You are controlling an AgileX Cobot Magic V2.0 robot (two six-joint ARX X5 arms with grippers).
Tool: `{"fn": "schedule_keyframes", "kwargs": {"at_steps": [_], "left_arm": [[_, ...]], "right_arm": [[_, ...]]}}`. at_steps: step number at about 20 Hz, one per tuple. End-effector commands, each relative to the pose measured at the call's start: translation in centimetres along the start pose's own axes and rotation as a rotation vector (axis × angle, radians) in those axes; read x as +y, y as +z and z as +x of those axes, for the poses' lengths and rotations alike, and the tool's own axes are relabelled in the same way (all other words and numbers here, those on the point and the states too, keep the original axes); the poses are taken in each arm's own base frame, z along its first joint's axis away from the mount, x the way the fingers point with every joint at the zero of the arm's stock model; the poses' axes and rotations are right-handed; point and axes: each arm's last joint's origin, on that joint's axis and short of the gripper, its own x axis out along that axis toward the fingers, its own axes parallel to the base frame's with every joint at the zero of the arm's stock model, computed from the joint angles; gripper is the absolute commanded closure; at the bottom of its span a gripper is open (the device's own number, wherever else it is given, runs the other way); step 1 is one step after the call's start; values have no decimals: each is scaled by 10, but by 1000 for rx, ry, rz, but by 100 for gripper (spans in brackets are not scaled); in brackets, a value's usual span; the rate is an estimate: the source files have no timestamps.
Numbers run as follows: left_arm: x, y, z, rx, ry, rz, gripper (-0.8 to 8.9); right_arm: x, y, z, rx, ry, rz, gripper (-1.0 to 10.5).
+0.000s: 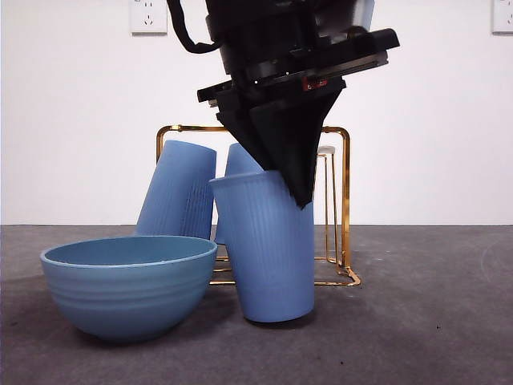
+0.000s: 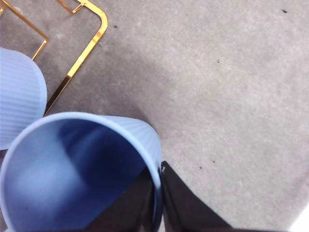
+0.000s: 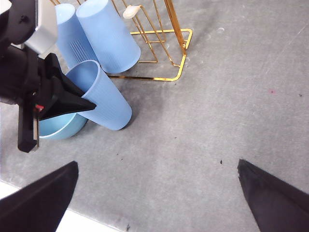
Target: Right arm lift cup from the cupboard, then place it on the right of the bowl
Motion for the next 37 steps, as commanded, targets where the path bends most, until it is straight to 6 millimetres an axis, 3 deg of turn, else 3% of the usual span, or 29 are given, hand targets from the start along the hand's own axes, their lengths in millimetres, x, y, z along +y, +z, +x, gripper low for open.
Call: {"fn": "schedule_keyframes", "kwargs": {"at_steps": [1, 6, 10, 15, 18, 22, 26, 30, 34, 37], "left_arm": [[-6, 5, 1, -2, 0, 33, 799], [-6, 12, -7, -32, -1, 29, 775], [-5, 16, -12, -50, -2, 27, 458], [-5, 19, -18, -50, -1, 27, 334], [-3, 26, -37, -79, -3, 15, 334], [3, 21, -87, -157, -10, -38, 334], [12, -10, -139, -157, 11, -107, 335], [22, -53, -177, -214, 116, -193, 335], [33, -107, -197, -305, 222, -313, 338], [36, -153, -196, -377, 265, -413, 346]], "right_arm": [[1, 2, -3, -17, 9, -11, 420], [1, 2, -3, -16, 10, -8, 420], [1, 2, -3, -17, 9, -3, 420], [1, 2, -3, -17, 9, -3, 420], [1, 2, -3, -17, 9, -3, 420], [1, 2, -3, -18, 9, -6, 420], [3, 5, -3, -42, 34, -62, 420], [6, 8, -3, -75, 80, -141, 420], [6, 8, -3, -76, 79, -175, 420], [6, 9, -3, -83, 70, -175, 420]]}}
